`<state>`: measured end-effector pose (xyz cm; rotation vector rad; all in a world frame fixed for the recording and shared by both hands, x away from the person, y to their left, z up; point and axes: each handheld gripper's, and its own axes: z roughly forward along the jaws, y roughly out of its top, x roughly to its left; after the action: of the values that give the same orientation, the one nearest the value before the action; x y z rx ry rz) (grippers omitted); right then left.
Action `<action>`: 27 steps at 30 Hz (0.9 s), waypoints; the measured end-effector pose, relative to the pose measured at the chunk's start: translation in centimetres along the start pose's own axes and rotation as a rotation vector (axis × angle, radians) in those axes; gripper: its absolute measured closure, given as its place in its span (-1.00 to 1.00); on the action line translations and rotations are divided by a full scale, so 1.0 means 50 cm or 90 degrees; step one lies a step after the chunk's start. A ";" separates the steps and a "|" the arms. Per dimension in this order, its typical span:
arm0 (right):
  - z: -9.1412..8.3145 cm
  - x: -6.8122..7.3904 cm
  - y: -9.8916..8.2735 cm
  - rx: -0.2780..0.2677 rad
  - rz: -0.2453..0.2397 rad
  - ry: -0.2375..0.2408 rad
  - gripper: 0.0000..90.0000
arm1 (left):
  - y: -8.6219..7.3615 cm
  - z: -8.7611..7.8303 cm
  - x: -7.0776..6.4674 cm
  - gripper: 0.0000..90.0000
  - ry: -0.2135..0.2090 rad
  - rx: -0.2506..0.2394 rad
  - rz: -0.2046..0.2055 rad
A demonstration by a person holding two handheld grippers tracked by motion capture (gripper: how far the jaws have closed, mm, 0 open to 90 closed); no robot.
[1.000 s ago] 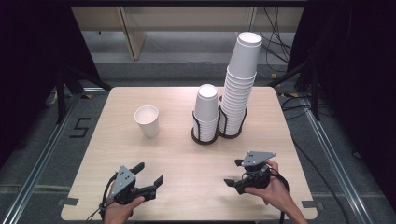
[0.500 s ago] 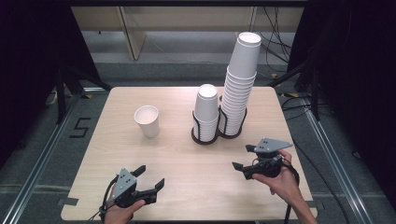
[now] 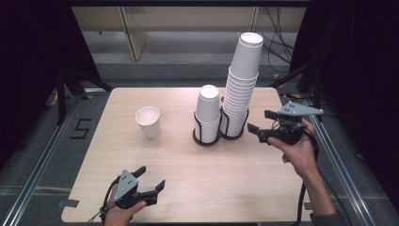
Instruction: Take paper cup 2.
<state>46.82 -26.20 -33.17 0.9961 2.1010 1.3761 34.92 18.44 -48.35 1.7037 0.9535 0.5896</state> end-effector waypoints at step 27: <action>0.056 -0.072 0.264 -0.038 0.034 -0.064 -0.66 | -0.001 0.010 0.003 -0.68 -0.015 -0.001 0.013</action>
<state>55.40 -24.03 -22.40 1.0813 1.9628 1.3763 35.37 18.29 -48.57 1.7168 0.9199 0.5821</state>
